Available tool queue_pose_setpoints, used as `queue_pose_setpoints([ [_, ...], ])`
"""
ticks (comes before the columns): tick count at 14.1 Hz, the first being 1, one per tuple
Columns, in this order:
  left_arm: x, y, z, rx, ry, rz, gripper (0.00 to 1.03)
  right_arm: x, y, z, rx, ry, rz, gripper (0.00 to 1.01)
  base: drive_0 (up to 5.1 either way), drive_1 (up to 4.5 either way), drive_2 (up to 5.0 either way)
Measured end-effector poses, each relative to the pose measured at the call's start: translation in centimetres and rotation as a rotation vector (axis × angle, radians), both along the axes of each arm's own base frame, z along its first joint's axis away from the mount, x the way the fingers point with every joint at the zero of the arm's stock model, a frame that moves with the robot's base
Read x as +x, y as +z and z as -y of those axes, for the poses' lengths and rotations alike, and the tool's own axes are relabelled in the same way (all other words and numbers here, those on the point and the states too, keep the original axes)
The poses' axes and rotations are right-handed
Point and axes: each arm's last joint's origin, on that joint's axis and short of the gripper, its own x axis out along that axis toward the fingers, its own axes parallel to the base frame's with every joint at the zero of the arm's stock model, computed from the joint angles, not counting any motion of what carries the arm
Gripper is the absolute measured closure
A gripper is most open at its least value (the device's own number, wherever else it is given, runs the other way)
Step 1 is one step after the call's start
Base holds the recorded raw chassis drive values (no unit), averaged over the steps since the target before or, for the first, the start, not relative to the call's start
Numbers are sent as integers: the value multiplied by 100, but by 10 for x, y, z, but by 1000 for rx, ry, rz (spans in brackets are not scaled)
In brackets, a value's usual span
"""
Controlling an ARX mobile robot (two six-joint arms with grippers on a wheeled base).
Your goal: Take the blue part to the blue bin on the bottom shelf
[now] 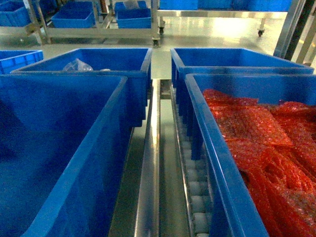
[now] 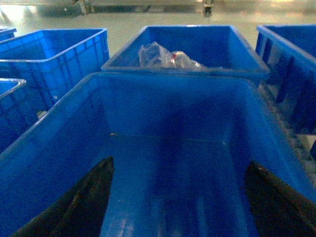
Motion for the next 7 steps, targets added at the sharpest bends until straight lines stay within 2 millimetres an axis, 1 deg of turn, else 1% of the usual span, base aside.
queue_pose_setpoints([
  [2, -2, 7, -1, -20, -1, 40, 3, 0, 0, 0, 0, 0, 0, 3, 0, 0, 0],
  [3, -2, 6, 0, -20, -1, 35, 6, 0, 0, 0, 0, 0, 0, 3, 0, 0, 0],
  [4, -2, 6, 0, -20, -1, 35, 5, 0, 0, 0, 0, 0, 0, 3, 0, 0, 0],
  [5, -1, 7, -3, -51, -41, 115, 10, 0, 0, 0, 0, 0, 0, 3, 0, 0, 0],
  [6, -7, 2, -11, -69, -111, 196, 23, 0, 0, 0, 0, 0, 0, 3, 0, 0, 0],
  [7, -18, -7, -22, -63, -133, 212, 37, 0, 0, 0, 0, 0, 0, 3, 0, 0, 0],
])
